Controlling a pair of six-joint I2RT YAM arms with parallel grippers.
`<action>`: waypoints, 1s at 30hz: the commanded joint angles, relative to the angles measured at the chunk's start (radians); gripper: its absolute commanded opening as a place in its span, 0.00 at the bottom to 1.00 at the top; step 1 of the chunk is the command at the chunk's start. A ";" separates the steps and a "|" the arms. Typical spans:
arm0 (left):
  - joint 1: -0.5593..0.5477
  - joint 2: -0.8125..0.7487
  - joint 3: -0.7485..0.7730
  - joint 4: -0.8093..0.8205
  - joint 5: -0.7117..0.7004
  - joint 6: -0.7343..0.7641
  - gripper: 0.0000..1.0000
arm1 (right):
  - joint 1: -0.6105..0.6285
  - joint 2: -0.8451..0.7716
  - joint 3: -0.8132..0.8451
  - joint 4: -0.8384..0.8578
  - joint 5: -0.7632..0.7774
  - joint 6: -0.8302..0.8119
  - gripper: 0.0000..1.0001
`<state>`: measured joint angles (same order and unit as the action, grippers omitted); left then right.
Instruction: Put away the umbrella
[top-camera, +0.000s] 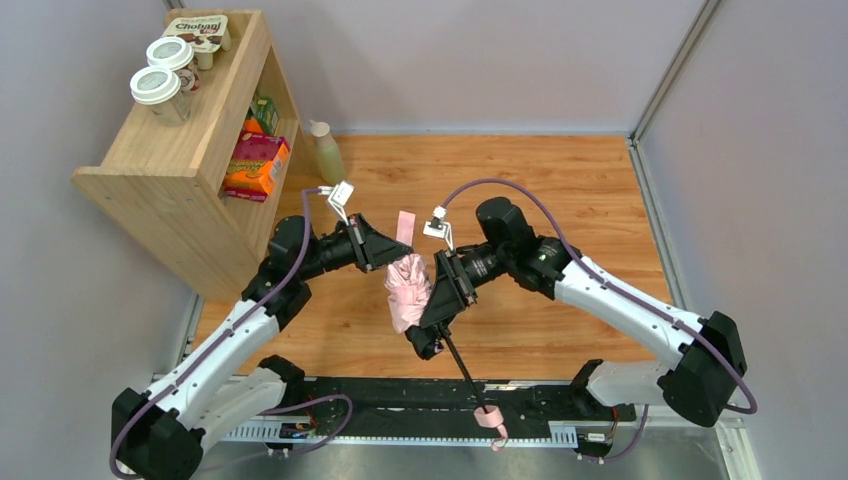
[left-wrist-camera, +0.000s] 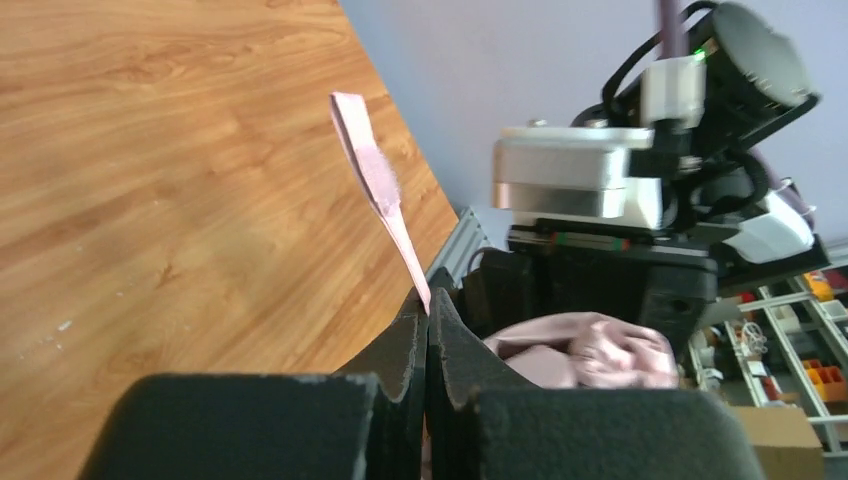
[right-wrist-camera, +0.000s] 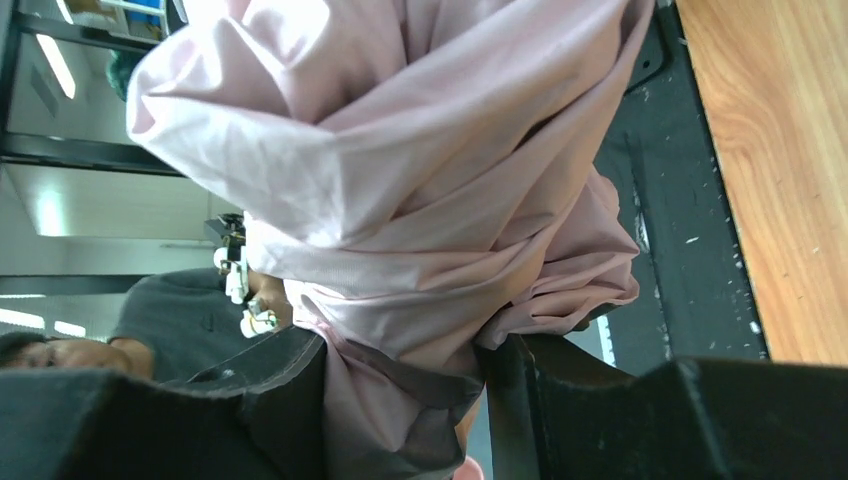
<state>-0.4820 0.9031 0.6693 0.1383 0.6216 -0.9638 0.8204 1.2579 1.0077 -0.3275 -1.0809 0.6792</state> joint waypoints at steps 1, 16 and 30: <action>-0.004 0.055 -0.034 0.125 -0.039 0.065 0.00 | 0.000 0.050 0.144 -0.126 -0.052 -0.166 0.00; -0.017 0.118 -0.088 0.027 -0.103 0.126 0.00 | 0.253 0.159 0.350 -0.564 0.844 -0.971 0.00; -0.023 0.391 -0.226 0.340 -0.224 0.201 0.00 | 0.350 0.374 0.063 -0.174 1.193 -1.173 0.00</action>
<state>-0.5034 1.2774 0.4335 0.3008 0.4347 -0.8253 1.1664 1.6127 1.0958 -0.6998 0.0669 -0.4099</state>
